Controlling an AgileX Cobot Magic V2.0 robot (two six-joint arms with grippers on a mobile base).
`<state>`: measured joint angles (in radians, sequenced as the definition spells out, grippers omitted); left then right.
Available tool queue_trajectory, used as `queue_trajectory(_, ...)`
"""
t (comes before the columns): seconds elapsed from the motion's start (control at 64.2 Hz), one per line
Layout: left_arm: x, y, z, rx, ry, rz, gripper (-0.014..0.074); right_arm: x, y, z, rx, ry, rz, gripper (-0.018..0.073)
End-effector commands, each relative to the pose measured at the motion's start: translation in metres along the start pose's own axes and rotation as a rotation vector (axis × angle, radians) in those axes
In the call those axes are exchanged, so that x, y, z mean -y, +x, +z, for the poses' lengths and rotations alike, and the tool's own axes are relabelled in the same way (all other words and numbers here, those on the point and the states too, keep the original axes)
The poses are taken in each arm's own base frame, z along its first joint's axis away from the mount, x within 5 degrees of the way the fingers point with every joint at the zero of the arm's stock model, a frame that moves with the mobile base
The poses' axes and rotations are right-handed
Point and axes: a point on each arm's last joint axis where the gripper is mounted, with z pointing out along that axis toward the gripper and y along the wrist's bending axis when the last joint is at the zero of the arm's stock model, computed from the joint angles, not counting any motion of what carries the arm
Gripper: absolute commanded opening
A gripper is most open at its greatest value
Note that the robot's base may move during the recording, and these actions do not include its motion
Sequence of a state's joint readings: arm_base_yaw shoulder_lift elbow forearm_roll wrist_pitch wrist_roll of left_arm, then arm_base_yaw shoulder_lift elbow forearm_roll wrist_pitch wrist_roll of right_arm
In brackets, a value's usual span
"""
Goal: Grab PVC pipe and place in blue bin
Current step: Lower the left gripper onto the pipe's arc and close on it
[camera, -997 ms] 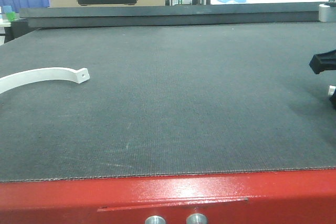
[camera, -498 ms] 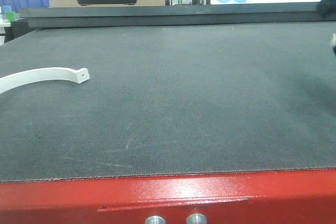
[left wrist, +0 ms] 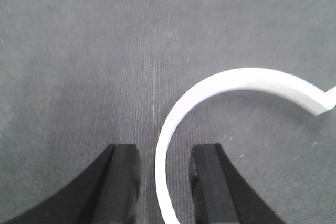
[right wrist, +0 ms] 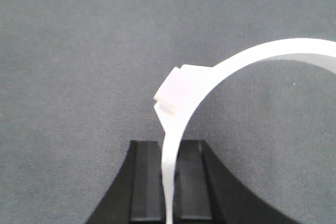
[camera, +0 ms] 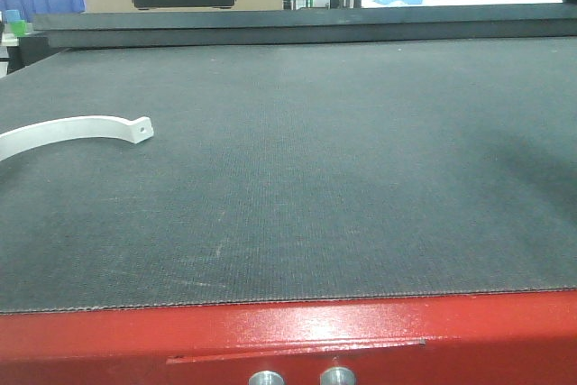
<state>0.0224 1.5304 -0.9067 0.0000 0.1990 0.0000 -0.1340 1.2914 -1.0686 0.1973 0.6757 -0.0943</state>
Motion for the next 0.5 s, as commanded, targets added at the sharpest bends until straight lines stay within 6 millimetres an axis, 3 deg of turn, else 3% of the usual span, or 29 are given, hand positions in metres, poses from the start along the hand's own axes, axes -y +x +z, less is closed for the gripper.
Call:
queue_trajectory(0.0, 0.002, 0.000, 0.006, -0.005, 0.004, 0.004, 0.0183, -0.002, -0.003, -0.011, 0.041, -0.003, -0.012, -0.0168)
queue_trajectory(0.389, 0.002, 0.006, 0.020, -0.021, 0.004, 0.004, 0.0184, -0.003, -0.004, -0.017, 0.061, -0.004, -0.014, -0.0168)
queue_trajectory(0.483, 0.002, 0.008, 0.024, -0.035, 0.004, 0.004, 0.0219, -0.003, -0.005, -0.017, 0.065, -0.003, -0.014, -0.0168)
